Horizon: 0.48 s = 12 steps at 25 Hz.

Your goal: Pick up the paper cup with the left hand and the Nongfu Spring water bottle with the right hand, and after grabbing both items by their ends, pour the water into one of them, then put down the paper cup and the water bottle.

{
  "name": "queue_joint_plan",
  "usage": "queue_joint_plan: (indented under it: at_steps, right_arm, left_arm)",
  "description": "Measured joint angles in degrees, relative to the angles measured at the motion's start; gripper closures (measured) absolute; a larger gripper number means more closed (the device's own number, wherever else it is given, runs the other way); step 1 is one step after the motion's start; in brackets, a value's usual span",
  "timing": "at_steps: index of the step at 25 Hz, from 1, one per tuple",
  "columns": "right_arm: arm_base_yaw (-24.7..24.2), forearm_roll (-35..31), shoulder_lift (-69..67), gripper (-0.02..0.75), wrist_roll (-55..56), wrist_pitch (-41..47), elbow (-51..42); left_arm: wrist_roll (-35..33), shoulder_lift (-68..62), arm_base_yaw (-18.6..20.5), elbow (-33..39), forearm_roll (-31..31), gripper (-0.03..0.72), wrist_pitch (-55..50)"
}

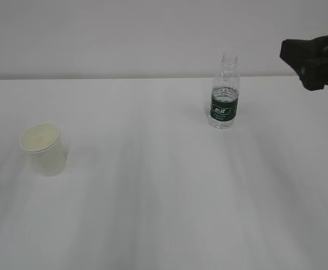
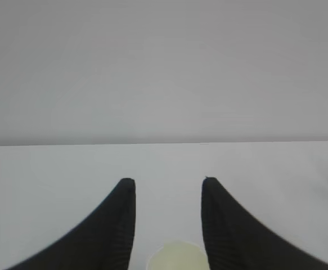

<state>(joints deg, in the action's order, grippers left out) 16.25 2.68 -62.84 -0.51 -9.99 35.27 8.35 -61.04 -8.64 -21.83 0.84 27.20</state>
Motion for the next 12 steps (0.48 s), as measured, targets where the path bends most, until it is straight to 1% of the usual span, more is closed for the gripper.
queue_joint_plan:
  at_steps: [4, 8, 10, 12]
  right_arm:
    - [0.1, 0.1, -4.1, 0.164, 2.3, -9.2, -2.7]
    - [0.1, 0.1, -7.3, 0.164, 5.4, -18.8, -7.4]
    - [0.1, 0.1, -8.3, 0.164, 6.2, -21.8, -9.1]
    - [0.1, 0.3, -9.0, 0.164, 6.4, -24.6, -10.1]
  left_arm:
    - [0.0, -1.6, 0.0, 3.9, -0.2, 0.414, 6.3]
    - [0.3, -2.6, 0.0, 5.2, -0.2, 0.413, 8.0]
    - [0.3, -3.9, 0.0, 5.3, -0.1, 0.393, 8.0]
    - [0.3, -5.3, 0.0, 5.3, -0.1, 0.355, 8.0]
